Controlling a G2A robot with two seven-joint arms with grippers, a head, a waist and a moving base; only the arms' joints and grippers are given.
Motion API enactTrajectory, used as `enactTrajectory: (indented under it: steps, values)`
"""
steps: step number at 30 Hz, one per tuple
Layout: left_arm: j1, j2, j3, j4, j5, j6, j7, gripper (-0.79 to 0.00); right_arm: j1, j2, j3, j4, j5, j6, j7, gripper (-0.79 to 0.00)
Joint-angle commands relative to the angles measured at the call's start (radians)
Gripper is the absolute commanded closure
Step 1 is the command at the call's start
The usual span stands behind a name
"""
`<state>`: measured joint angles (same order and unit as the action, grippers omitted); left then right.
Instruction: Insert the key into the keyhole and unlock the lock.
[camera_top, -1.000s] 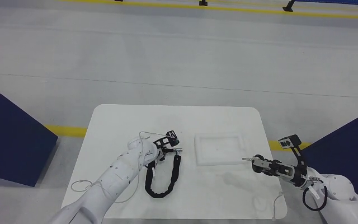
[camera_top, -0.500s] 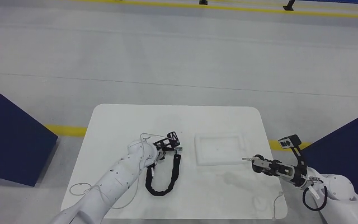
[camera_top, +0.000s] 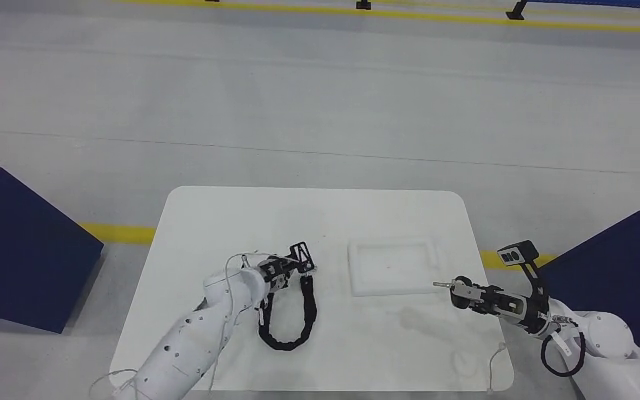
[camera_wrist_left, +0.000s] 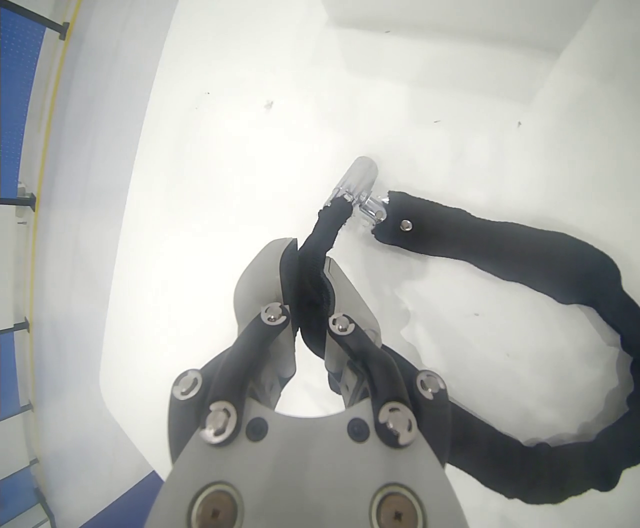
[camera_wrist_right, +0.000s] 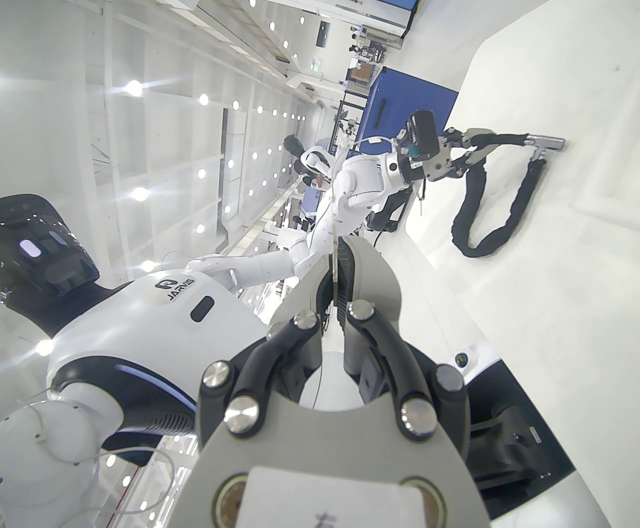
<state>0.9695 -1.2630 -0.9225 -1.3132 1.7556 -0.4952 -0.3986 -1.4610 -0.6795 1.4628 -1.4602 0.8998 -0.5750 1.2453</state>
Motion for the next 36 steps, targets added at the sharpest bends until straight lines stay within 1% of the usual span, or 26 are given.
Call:
enactTrajectory:
  steps: [1, 7, 12, 17, 26, 28, 32, 36]
  values:
    - [0.032, 0.010, -0.023, -0.040, 0.017, -0.003, 0.018, 0.000, 0.000, 0.000, 0.000, 0.000, 0.000, 0.000, 0.000, 0.000]
    - [0.104, 0.033, -0.051, -0.135, 0.135, 0.036, 0.105, 0.000, 0.000, 0.000, 0.000, 0.000, 0.000, 0.000, 0.000, 0.000]
    - [0.153, 0.048, -0.064, -0.192, 0.246, 0.085, 0.216, 0.000, 0.000, 0.000, 0.000, 0.000, 0.000, 0.000, 0.000, 0.000]
    - [0.198, 0.063, -0.079, -0.235, 0.357, 0.164, 0.346, 0.000, 0.000, 0.000, 0.000, 0.000, 0.000, 0.000, 0.000, 0.000]
    - [0.295, 0.091, -0.114, -0.317, 0.527, 0.363, 0.646, 0.000, 0.000, 0.000, 0.000, 0.000, 0.000, 0.000, 0.000, 0.000]
    - [0.318, 0.095, -0.125, -0.334, 0.534, 0.398, 0.702, 0.000, 0.000, 0.000, 0.000, 0.000, 0.000, 0.000, 0.000, 0.000]
    - [0.354, 0.100, -0.153, -0.376, 0.511, 0.452, 0.765, 0.000, 0.000, 0.000, 0.000, 0.000, 0.000, 0.000, 0.000, 0.000]
    - [0.380, 0.103, -0.186, -0.424, 0.421, 0.446, 0.800, 0.000, 0.000, 0.000, 0.000, 0.000, 0.000, 0.000, 0.000, 0.000]
